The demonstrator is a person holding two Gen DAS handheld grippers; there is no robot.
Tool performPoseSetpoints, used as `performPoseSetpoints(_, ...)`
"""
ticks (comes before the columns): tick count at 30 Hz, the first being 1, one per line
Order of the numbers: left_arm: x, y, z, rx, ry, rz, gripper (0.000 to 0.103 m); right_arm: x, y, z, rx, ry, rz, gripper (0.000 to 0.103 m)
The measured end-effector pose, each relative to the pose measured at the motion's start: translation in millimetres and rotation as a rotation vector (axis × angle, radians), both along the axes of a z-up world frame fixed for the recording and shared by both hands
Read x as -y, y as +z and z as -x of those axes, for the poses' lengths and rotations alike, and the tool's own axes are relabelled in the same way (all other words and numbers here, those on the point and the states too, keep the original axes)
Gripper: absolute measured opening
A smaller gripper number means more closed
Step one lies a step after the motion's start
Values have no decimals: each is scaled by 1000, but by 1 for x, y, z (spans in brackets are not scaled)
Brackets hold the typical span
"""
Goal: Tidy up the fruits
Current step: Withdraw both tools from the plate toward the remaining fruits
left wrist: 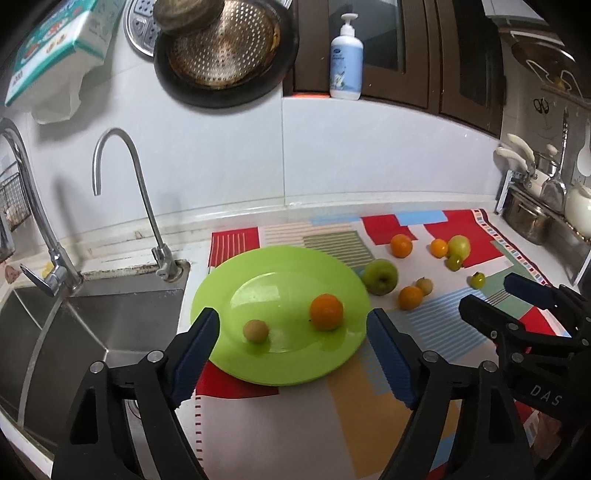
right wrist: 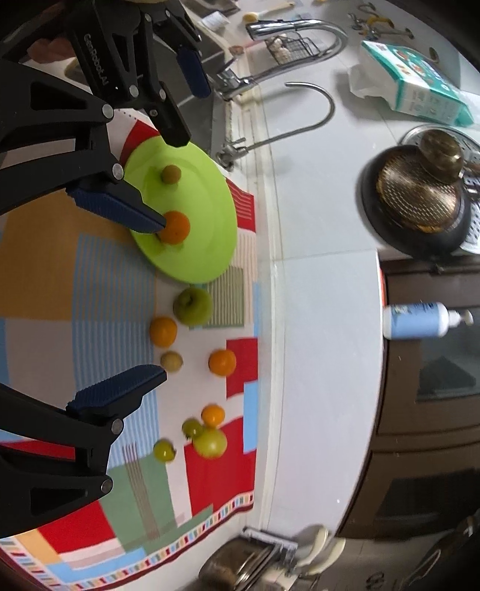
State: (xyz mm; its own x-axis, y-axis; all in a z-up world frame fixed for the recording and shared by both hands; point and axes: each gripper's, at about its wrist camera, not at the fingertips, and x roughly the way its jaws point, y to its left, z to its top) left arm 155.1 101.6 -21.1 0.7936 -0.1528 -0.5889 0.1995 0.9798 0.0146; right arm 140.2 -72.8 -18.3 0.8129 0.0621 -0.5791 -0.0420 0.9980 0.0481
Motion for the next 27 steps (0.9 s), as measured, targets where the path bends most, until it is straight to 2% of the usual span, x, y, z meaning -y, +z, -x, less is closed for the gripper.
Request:
performPoseSetpoints(7,23,8,14,27,16,-8,84,24,9,16,32,-28,0,76)
performPoseSetpoints(15,59,17,31,54,64,4,86,63,15,25,58,-4,7,76)
performPoseSetpoints(27,111,18,29,72,79,9,86,120,15,20,69,13,6,76)
